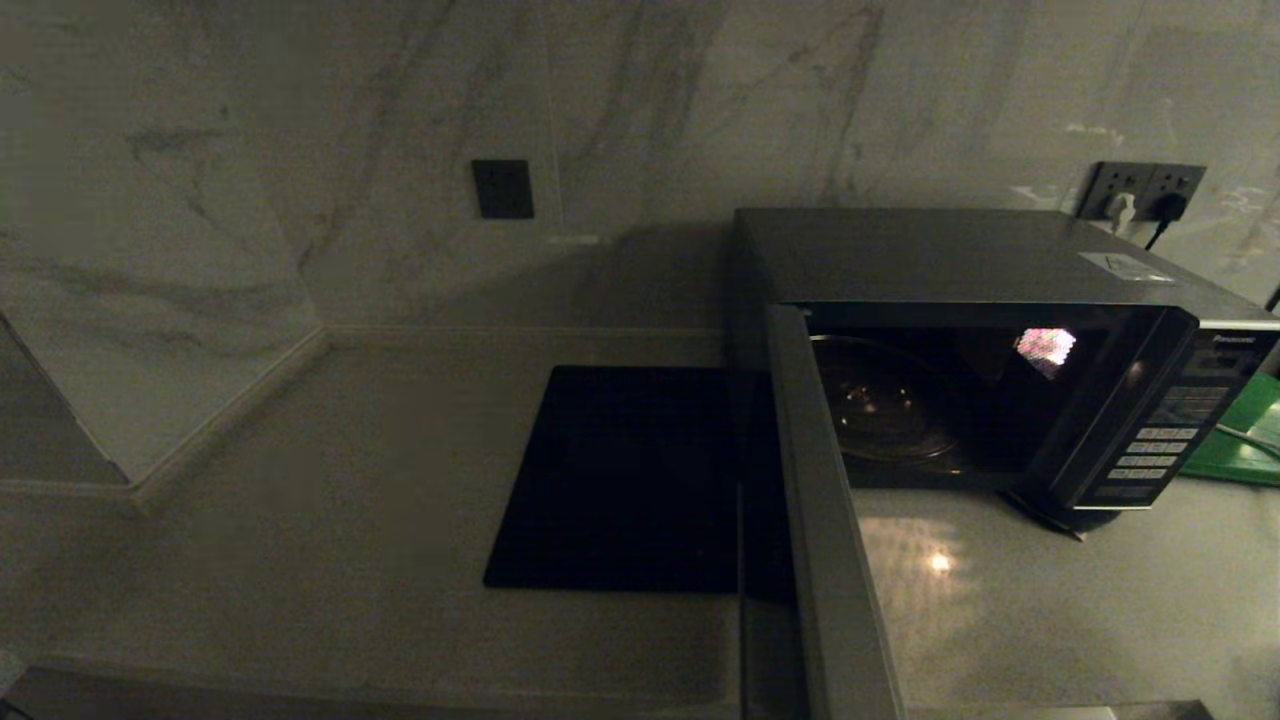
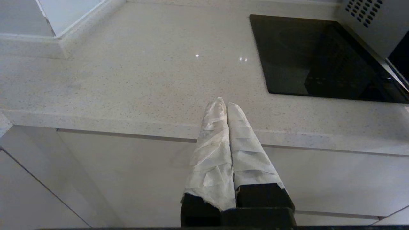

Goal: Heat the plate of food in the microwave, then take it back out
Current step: Put the plate in the microwave oven

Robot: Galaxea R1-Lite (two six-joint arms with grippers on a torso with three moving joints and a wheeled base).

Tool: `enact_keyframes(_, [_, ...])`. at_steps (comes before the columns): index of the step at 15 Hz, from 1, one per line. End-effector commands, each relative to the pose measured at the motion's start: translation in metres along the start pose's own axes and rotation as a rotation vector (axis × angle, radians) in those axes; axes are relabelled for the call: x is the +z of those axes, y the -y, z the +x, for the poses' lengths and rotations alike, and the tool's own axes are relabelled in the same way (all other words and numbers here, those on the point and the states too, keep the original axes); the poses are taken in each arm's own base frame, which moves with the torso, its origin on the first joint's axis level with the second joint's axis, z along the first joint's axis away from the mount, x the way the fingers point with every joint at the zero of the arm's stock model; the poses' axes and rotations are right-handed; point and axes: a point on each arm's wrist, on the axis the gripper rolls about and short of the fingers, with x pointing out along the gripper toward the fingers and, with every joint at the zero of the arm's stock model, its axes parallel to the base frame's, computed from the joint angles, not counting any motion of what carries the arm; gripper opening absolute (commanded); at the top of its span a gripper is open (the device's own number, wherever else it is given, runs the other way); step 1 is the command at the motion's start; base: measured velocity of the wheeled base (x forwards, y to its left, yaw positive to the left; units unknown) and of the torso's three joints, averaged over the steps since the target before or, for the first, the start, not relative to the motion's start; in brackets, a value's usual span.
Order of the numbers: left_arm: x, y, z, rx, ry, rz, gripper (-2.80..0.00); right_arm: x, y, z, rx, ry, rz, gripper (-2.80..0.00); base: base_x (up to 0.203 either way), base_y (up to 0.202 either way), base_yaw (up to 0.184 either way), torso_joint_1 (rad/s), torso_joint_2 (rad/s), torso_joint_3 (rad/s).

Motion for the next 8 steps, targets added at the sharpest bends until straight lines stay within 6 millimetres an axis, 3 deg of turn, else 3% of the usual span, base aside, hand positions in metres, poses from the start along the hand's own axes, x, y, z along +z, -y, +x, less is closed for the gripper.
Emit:
enact_keyframes(1, [0.0001,0.0000,0.0001,0.001,-0.001,0.000,-2.80,0.0003,0.0006,0.0025,-0.005,-0.009,0.004,-2.80,0.000,0.000,0.000,0.000,0.00,0.000])
enact_keyframes(8, [0.0001,0.0000,0.0000,0.001,0.001,0.000,-2.80,0.0006,0.0022,0.0033,-0.006,-0.012,0.009,-2.80,0.000,0.000,0.000,0.000,0.00,0.000])
